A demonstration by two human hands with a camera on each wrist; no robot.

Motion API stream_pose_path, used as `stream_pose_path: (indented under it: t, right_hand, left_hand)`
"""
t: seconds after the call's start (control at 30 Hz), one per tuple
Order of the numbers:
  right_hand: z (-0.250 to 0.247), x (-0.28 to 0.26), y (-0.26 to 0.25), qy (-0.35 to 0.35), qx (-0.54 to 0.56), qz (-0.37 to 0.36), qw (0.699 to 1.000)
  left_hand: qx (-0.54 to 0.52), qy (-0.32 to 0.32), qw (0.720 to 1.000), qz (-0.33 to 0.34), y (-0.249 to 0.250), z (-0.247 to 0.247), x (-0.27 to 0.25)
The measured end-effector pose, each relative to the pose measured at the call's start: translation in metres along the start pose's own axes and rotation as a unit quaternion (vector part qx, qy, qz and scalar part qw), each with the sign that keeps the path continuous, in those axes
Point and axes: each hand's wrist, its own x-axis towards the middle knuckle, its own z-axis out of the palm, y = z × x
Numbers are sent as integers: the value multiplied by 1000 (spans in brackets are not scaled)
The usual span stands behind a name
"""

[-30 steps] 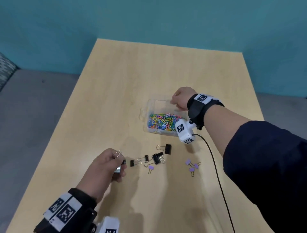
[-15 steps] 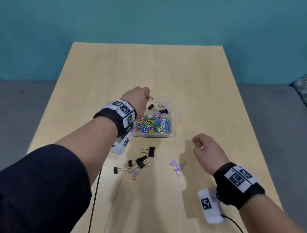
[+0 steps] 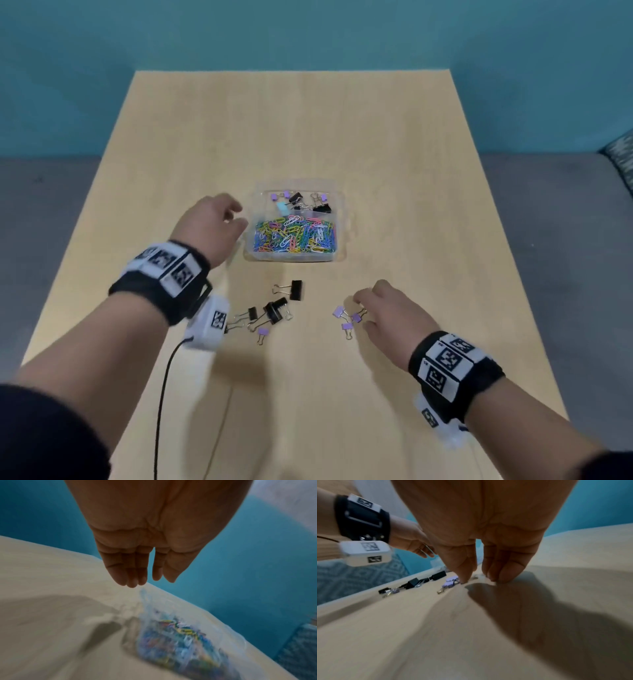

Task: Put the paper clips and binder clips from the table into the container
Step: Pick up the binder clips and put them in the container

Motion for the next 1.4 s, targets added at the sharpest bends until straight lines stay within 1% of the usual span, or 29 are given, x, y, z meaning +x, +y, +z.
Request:
stream_pose_path:
  t: [0.07,0.13,0.23,0.3,0.4,0.47,0.53,0.57,0.6,0.63,0.67,0.7,0.73,0.77,0.8,0.83,0.87,0.9,0.93,0.97,1.0,1.03,1.07,1.1,1.17,1.2,1.27,1.3,1.4]
  right_hand:
    - [3,6,0,-7,-33,-33,999]
    - [5,12,0,-15,-59,-49,997]
    - [7,15,-2,-14,-77,-48,996]
    - [5,13,-4,-2,-52,-26,998]
    - [2,7,-7,21,-4,18,1000]
    - [2,3,-8,27,39,62,997]
    - [4,-2,-9,48,119,127,984]
    - [5,-4,-9,67,182,157,968]
    - [7,-6,-10,89,266,181,943]
    - [8,-8,-11,108,369,202,901]
    - [8,-10,-13,121,475,224,842]
    - [7,-13,-15,125,564,246,779]
    - [6,-16,-18,124,627,261,724]
    - [5,-17,-21,120,658,273,691]
    - [5,-19,-24,114,666,281,682]
    - [5,-18,-26,108,654,286,692]
    - [6,-17,-27,104,633,291,710]
    - [7,-14,-29,99,603,294,735]
    - [8,-11,-31,97,562,290,769]
    - [9,-8,-33,92,498,279,816]
    - [9,-6,-36,78,414,257,870]
    - [10,-5,-40,61,321,236,915]
    - [12,-4,-42,43,235,218,946]
    - [13,-3,-46,25,183,205,961]
    - [15,0,-52,7,156,196,968]
    - [17,2,-53,5,142,190,971]
    - [18,3,-54,3,111,174,978]
    - [18,3,-54,3,100,170,980]
    - [15,3,-55,-15,64,158,985]
  left_hand:
    - [12,-28,999,-45,-23,1,-32]
    - [25,-68,994,-76,-39,7,-62]
    - [33,-134,987,-77,-49,21,-96]
    - [57,-150,985,-61,-53,29,-107]
    - [95,-152,983,-45,-54,38,-115]
    - [106,-141,984,-40,-54,42,-118]
    - [105,-128,985,-38,-54,42,-121]
    - [102,-125,986,-42,-55,42,-123]
    - [97,-127,986,-43,-56,42,-124]
    - [90,-129,986,-47,-57,42,-126]
    - [71,-126,988,-61,-59,44,-127]
    - [14,-115,988,-97,-60,45,-128]
    - [-87,-106,979,-149,-61,45,-129]
    - [-212,-98,950,-206,-59,43,-130]
    - [-325,-90,905,-260,-58,41,-131]
    - [-394,-81,865,-299,-56,38,-133]
    - [-406,-76,855,-315,-53,35,-134]
    - [-407,-72,853,-319,-51,33,-135]
    - [-399,-64,860,-312,-47,33,-136]
    - [-397,-55,864,-304,-45,34,-136]
    - [-395,-51,869,-294,-44,37,-135]
    - [-392,-51,874,-283,-43,40,-134]
    - [-368,-51,890,-264,-42,45,-132]
    - [-324,-55,914,-237,-41,48,-130]
    - [-189,-83,965,-163,-33,50,-125]
    - [-109,-95,981,-129,-28,51,-123]
    - [-3,-110,990,-85,-17,54,-117]
    - [28,-112,991,-72,-13,55,-114]
    - [85,-119,987,-65,-6,59,-108]
